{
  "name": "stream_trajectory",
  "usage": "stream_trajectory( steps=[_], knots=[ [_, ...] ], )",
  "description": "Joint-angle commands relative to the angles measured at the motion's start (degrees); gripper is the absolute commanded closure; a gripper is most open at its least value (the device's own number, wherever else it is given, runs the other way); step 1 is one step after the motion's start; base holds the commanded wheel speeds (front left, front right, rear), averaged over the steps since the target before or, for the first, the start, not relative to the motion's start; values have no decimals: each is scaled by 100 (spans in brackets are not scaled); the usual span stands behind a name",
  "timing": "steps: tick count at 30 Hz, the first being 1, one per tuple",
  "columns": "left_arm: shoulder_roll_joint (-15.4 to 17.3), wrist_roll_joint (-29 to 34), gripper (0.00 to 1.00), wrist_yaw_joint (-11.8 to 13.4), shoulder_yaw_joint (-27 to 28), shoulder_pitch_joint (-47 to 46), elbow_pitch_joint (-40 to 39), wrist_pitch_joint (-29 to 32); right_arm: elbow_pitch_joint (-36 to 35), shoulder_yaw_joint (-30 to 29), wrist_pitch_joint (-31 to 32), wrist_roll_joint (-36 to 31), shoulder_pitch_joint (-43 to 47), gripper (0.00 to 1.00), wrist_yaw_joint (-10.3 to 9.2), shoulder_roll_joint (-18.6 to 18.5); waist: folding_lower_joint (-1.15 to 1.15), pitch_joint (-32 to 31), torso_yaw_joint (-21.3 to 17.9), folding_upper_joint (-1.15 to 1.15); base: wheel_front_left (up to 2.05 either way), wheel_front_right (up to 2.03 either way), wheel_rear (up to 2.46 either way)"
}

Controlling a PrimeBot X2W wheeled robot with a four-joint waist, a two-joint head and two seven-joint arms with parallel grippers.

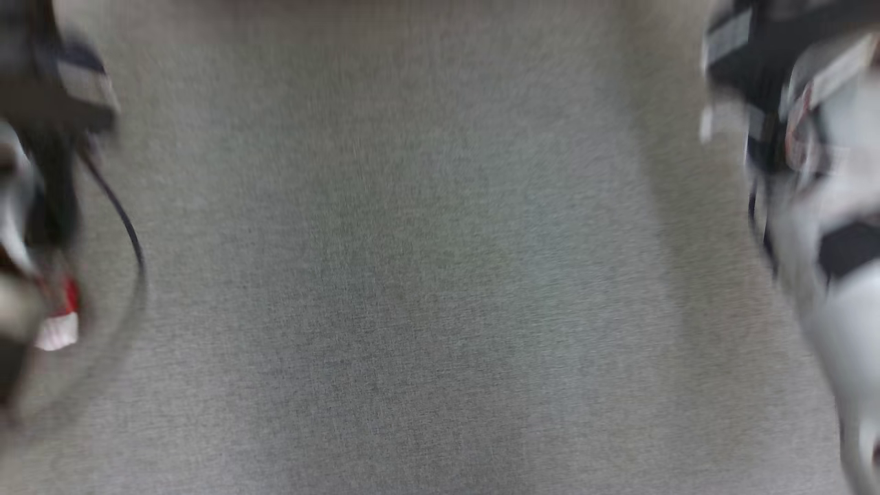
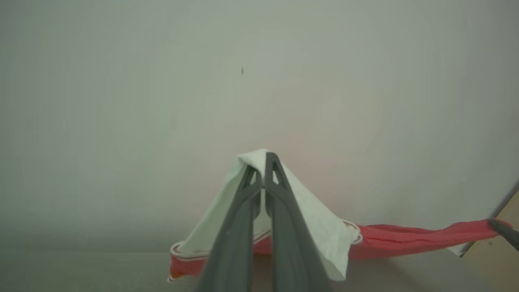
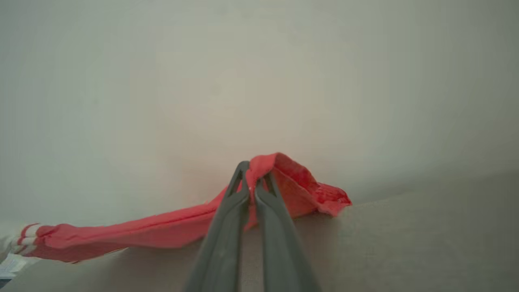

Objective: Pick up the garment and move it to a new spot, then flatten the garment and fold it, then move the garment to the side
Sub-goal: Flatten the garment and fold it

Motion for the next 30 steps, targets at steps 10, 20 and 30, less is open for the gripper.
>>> stream_trajectory(
  steps=[10, 20, 30],
  knots=[
    [-520, 522, 100, 838, 1155, 3813, -2448, -24, -1648, 5, 10, 408, 3121, 100, 3, -564, 1, -1037, -112, 1, 0, 0, 0],
    [-1526, 961, 100, 736, 1665, 6350, -2731, -24, -2436, -897, 233, 87, 5453, 100, 3, -278, 1, -1633, -102, 1, 0, 0, 0],
    [-2252, 1229, 100, 456, 1608, 7516, -2320, -25, -2615, -1710, 523, -620, 6702, 100, 2, -22, 1, -2275, 66, 1, 0, 0, 0]
  ],
)
